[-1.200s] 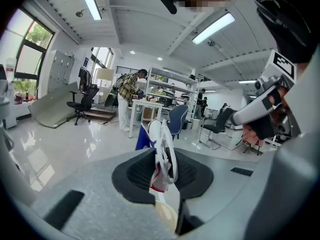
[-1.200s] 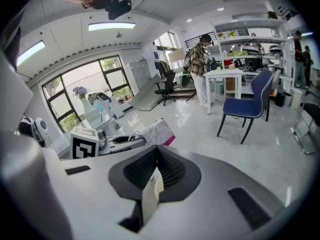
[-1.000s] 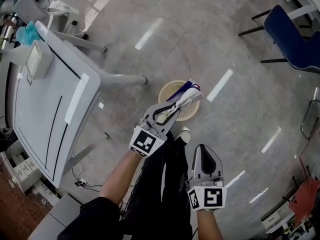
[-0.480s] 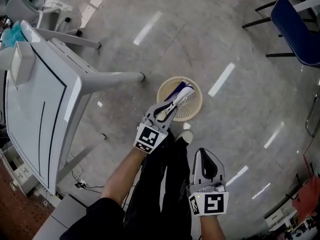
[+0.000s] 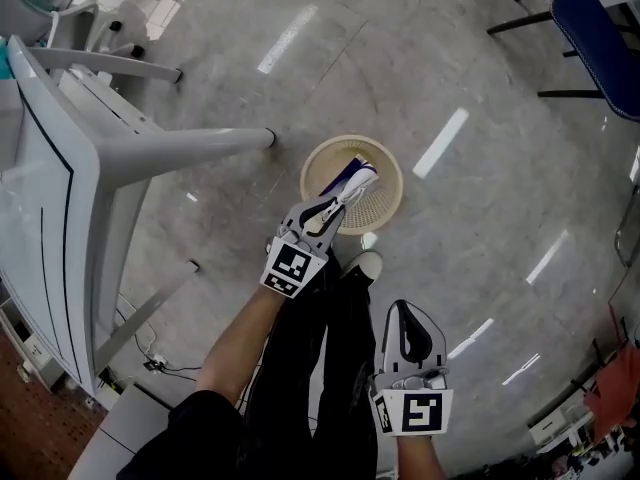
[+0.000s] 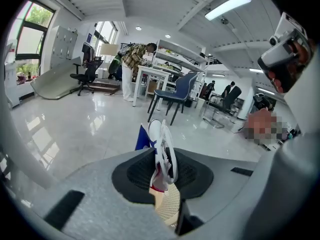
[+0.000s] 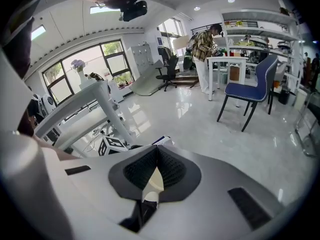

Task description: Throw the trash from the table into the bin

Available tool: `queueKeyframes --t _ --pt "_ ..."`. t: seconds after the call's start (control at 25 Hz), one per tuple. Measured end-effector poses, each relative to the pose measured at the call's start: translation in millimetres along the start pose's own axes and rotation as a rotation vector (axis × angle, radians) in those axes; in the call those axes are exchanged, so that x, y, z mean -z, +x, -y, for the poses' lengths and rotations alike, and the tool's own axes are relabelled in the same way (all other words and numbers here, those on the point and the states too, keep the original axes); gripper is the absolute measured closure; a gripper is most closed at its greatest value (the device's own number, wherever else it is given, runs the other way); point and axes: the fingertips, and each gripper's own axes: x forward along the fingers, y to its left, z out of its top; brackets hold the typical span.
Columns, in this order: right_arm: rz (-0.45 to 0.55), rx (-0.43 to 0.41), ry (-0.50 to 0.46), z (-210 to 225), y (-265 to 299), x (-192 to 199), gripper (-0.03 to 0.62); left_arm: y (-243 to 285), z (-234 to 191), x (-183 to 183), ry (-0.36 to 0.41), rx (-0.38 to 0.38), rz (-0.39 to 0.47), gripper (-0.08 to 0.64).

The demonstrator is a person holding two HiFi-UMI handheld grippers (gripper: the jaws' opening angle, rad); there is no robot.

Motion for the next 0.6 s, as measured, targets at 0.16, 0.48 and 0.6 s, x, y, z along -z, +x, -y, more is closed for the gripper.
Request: queueKeyframes --t 0.16,0.48,0.6 --pt "-0.013 0.027 0.021 9.5 -0.9 18.0 0.583 6.4 3.7 12.3 -0.002 0.011 -0.009 0.488" --pt "-0.035 0.023 0.048 11.0 -6.5 35.5 0.583 16.1 1.5 20.4 0.017 -0.014 -0.023 0.485" --pt "-0.038 0.027 0.053 13.4 -7.0 38.1 0.583 21.5 -1.5 27.0 0.015 -0.024 -0.036 0.483"
